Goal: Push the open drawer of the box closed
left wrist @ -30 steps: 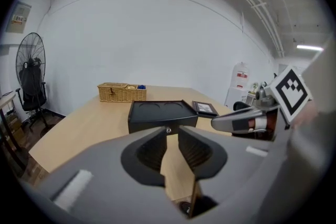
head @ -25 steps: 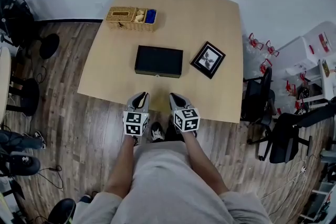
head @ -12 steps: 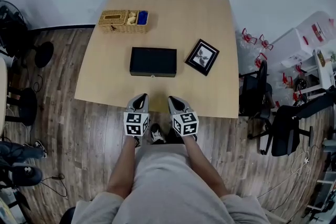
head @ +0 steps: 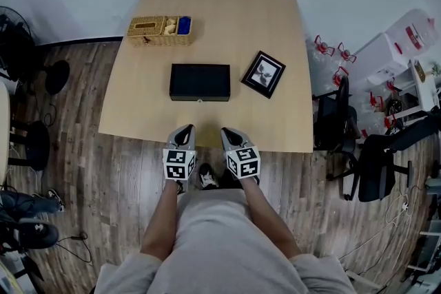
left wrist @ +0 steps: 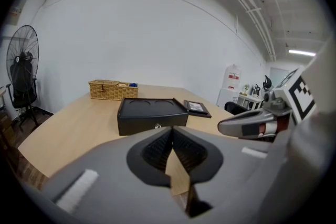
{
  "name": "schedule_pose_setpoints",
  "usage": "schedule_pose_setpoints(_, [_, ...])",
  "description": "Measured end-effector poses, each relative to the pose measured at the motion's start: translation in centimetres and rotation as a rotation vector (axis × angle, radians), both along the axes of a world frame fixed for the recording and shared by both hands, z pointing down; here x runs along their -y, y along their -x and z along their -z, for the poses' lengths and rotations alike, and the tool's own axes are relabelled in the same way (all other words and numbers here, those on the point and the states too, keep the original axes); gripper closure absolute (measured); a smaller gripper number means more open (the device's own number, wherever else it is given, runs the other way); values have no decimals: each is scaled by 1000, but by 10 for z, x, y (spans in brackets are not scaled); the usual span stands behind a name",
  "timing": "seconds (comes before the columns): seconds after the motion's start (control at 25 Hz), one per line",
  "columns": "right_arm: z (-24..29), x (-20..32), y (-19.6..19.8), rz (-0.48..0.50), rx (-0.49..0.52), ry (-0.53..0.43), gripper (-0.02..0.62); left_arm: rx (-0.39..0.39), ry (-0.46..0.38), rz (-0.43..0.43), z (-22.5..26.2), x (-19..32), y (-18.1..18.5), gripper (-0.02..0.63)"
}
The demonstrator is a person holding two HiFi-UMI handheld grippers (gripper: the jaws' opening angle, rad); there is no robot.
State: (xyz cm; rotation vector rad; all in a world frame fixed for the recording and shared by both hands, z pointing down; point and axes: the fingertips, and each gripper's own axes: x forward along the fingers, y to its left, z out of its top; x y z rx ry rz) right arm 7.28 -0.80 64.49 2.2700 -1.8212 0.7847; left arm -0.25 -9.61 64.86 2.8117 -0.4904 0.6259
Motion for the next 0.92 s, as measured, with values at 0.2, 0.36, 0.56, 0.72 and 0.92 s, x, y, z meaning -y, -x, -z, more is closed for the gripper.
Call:
schedule_pose_setpoints(0.2, [-1, 4, 6, 10, -6, 5, 594, 0, 4, 8, 0, 3, 8, 552])
schedule_pose_setpoints(0.36, [0, 7, 8, 13, -10, 5, 594, -2, 9, 7, 1, 4, 10, 552])
schedule_pose_setpoints(0.56, [0, 11, 8, 12, -10, 8, 594, -6, 13, 6, 1, 8, 10, 552])
schedule_pose_setpoints(0.72, [0, 13, 5, 12, -15, 9, 594, -6, 20, 7, -1, 10, 9, 552])
schedule_pose_setpoints(0.92, [-3, 16, 6, 6, -9, 15, 594, 4, 23, -1, -3, 13, 10, 552])
